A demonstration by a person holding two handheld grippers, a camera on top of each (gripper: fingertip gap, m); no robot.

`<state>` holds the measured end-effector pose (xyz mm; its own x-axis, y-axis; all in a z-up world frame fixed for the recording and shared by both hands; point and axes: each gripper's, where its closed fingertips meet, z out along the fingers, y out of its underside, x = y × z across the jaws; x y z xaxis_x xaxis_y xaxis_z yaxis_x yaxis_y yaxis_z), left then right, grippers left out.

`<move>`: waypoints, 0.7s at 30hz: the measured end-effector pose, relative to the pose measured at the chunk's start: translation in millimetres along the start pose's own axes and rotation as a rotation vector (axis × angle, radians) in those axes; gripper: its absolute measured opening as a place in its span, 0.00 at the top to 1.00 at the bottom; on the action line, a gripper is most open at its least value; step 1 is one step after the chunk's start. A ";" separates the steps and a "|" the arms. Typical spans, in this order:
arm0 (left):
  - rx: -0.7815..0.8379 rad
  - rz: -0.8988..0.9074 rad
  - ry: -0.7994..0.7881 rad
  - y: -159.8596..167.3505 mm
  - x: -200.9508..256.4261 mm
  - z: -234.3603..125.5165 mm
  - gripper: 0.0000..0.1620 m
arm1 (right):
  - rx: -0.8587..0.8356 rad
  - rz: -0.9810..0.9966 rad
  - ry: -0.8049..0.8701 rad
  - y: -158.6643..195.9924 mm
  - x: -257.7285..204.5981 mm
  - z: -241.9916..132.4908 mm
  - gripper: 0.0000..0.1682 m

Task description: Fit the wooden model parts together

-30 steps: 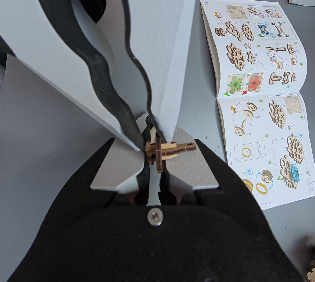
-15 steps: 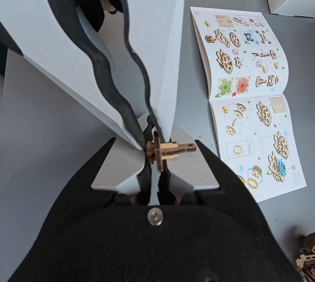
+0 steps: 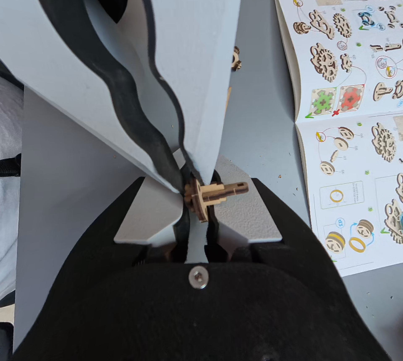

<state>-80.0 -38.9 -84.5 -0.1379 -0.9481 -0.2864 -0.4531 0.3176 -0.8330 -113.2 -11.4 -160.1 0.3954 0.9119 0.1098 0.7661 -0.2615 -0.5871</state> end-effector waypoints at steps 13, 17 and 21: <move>-0.080 0.041 0.125 -11.8 5.5 -0.2 0.98 | -0.009 -0.027 0.019 1.9 -1.1 -5.4 0.91; -0.085 0.055 0.123 -13.0 4.5 -0.6 0.98 | -0.013 -0.055 0.050 1.8 2.2 -6.7 0.95; -0.088 0.041 0.118 -13.9 3.2 -0.7 0.98 | -0.009 -0.055 0.063 1.0 3.9 -7.0 0.97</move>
<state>-74.8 -46.4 -73.5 -0.2577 -0.9312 -0.2577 -0.5194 0.3584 -0.7757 -107.4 -10.3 -154.6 0.3839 0.9032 0.1921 0.7918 -0.2150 -0.5717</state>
